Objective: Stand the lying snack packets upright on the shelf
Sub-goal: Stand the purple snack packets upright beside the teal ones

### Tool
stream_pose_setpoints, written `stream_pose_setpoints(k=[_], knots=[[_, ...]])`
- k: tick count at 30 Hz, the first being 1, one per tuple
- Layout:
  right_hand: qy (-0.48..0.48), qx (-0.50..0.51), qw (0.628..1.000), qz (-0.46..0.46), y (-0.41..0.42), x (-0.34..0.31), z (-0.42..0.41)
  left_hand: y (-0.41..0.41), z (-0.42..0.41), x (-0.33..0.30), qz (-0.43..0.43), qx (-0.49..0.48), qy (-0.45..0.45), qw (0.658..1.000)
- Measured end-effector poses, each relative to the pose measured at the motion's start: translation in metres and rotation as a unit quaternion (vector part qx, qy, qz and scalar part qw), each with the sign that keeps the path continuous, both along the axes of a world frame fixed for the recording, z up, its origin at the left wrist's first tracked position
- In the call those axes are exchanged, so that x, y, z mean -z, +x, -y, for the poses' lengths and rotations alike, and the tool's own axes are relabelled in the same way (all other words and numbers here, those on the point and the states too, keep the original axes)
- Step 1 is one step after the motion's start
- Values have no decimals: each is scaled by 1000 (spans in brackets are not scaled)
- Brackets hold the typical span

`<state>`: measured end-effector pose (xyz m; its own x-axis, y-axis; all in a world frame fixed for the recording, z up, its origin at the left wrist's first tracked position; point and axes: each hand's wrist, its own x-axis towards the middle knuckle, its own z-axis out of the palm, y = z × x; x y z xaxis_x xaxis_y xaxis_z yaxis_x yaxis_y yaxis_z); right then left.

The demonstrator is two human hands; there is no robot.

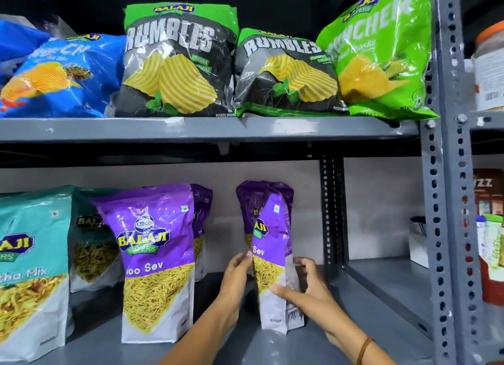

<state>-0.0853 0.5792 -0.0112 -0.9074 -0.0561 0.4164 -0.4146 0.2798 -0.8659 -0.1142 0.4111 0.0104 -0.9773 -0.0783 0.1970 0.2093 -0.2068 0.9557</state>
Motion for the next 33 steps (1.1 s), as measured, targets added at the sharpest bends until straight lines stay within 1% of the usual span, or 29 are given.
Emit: stream_pose_setpoints(k=[1,2,4,6,7,8,10,12,15,20,24,27,29,33], knots=[[-33,-44,998,13,-2,-1,-4,1,-4,1,9,37,-1,999],[-66,-82,994,26,-5,-3,-9,2,-6,3,17,50,-1,999],[-118,-104,986,51,-10,-8,-20,0,-6,4,32,8,-3,999],[-146,-100,983,57,-14,-10,-27,-3,-3,2,33,-44,5,998],[-146,-97,983,53,-15,-9,-28,-4,-1,1,28,-47,15,998],[-137,-94,985,51,-15,-8,-29,-5,0,0,24,-29,18,999],[-119,-84,988,50,-20,-5,-32,-5,-2,-1,28,41,9,999],[-125,-88,986,62,-26,-6,-36,-4,-6,1,18,101,10,995],[-148,-123,976,102,-34,-8,-41,-2,-6,7,-15,75,28,997],[-187,-153,962,130,-39,-6,-37,-5,7,22,-59,46,2,997],[-181,-138,964,135,-39,-6,-41,-4,14,17,-81,39,-12,996],[-186,-102,970,117,-41,-9,-51,-7,17,14,-86,48,-20,995],[-167,-98,975,113,-40,-10,-54,-7,22,13,-88,73,-51,992],[-140,-153,968,142,-40,-7,-42,-8,33,15,-54,140,-140,979]])
